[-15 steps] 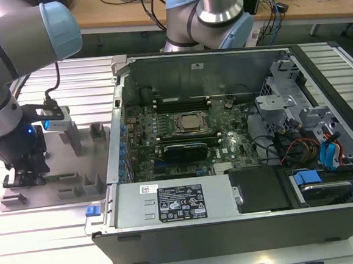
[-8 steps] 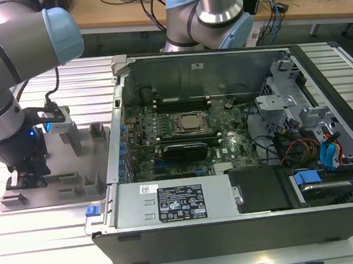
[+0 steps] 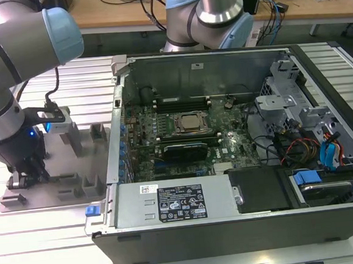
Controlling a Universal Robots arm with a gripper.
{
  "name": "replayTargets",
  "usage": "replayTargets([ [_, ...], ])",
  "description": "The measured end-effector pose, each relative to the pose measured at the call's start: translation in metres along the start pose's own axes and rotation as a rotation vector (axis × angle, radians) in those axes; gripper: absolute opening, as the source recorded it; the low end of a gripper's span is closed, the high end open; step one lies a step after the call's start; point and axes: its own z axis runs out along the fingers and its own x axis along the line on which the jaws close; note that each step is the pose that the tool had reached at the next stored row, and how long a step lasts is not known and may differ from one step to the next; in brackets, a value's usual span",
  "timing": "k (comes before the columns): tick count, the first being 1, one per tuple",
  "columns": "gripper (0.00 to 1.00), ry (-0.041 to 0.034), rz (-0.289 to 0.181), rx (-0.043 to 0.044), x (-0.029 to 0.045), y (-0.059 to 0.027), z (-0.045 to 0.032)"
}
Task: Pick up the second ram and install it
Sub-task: 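Pick up the second ram and move it above second insertion slot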
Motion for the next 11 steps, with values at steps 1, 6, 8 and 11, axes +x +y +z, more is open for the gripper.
replayTargets([
  [1,0.10,0.0000,0.000,0.0000,0.0000,0.0000,0.0000],
  [6,0.10,0.0004,0.000,0.0000,0.0000,0.0000,0.0000],
  [8,0.10,0.0006,0.000,0.0001,0.0000,0.0000,0.0000],
  [11,0.10,0.0006,0.000,0.0001,-0.0001,0.0000,-0.0009],
])
